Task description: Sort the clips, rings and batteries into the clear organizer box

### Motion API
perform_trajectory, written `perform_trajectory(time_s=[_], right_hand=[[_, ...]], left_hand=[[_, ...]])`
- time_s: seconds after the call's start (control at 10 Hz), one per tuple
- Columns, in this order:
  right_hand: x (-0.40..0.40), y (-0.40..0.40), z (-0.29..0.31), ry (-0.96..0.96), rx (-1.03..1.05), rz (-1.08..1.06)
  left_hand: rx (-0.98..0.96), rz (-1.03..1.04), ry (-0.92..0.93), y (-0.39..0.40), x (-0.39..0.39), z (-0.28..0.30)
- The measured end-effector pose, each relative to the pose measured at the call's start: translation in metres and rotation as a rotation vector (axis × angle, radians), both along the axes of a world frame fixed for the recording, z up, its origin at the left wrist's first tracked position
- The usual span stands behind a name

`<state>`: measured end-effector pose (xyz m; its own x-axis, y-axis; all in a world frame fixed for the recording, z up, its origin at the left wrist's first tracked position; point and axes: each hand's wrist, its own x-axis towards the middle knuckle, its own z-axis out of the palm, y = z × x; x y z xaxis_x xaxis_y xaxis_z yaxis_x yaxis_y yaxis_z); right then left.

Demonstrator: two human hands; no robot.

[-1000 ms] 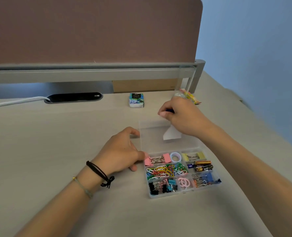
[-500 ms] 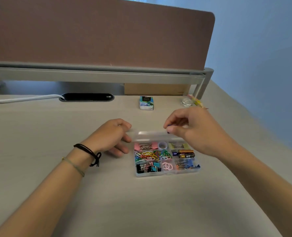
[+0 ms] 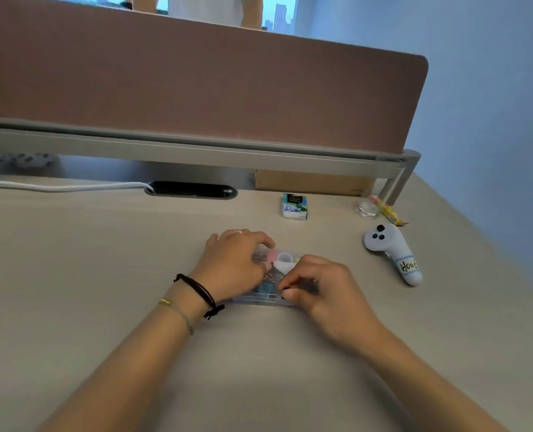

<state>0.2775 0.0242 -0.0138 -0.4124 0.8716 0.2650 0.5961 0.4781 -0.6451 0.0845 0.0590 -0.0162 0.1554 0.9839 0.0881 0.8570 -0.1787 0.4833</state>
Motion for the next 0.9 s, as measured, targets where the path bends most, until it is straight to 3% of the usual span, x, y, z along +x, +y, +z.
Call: perform_trajectory(time_s=[0.1, 0.3, 0.4, 0.5, 0.7, 0.8, 0.9], right_hand=[[0.002, 0.003, -0.005, -0.048, 0.025, 0.013], [0.008, 0.008, 0.004, 0.035, -0.122, -0.003], [0.007, 0.011, 0.002, -0.22, 0.03, 0.018], [0.003, 0.008, -0.002, -0.336, 0.119, 0.067], [0.002, 0.001, -0.004, -0.586, 0.36, 0.106], [-0.004, 0.006, 0.001, -0.633, 0.357, 0.086], [-0.01, 0.018, 0.022, -0.501, 0.152, 0.03]], left_hand=[[-0.064, -0.171, -0.304, 0.003, 0.001, -0.007], [0.004, -0.248, -0.279, 0.006, 0.002, -0.018], [0.025, -0.245, -0.229, 0.009, 0.004, -0.016], [-0.044, -0.212, -0.364, 0.01, 0.001, -0.016], [-0.067, -0.177, -0.398, 0.013, 0.001, -0.018], [-0.093, -0.202, -0.395, 0.011, -0.001, -0.017], [-0.006, -0.163, -0.444, 0.008, 0.004, -0.003]])
